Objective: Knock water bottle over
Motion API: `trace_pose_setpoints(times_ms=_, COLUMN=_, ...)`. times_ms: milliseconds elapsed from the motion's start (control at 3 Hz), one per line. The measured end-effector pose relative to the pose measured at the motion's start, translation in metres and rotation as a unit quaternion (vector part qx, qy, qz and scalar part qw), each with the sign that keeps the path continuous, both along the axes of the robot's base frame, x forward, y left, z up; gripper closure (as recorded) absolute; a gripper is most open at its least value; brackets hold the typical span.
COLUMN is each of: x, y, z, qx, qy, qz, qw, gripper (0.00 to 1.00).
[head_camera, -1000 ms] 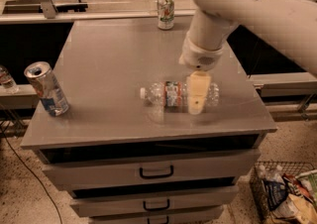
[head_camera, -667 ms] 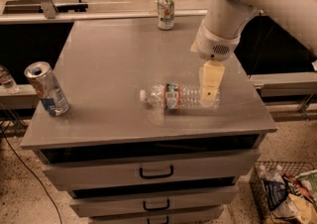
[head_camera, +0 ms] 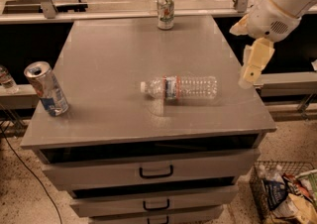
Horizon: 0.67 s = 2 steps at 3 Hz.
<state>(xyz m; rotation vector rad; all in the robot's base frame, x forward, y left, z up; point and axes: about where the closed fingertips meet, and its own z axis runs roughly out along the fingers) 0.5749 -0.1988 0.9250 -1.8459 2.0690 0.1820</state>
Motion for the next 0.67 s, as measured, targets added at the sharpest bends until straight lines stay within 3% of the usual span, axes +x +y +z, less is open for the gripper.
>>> trace_pose_setpoints(times_ms=333, x=-0.008, y=-0.036, z=0.017, qx=0.085, qy=-0.012, qz=-0.022, qw=0.9961, gripper=0.00)
trace_pose_setpoints(times_ms=667, x=-0.011, y=-0.035, z=0.034, qx=0.134, qy=-0.023, qz=-0.025, qw=0.9904, gripper=0.00)
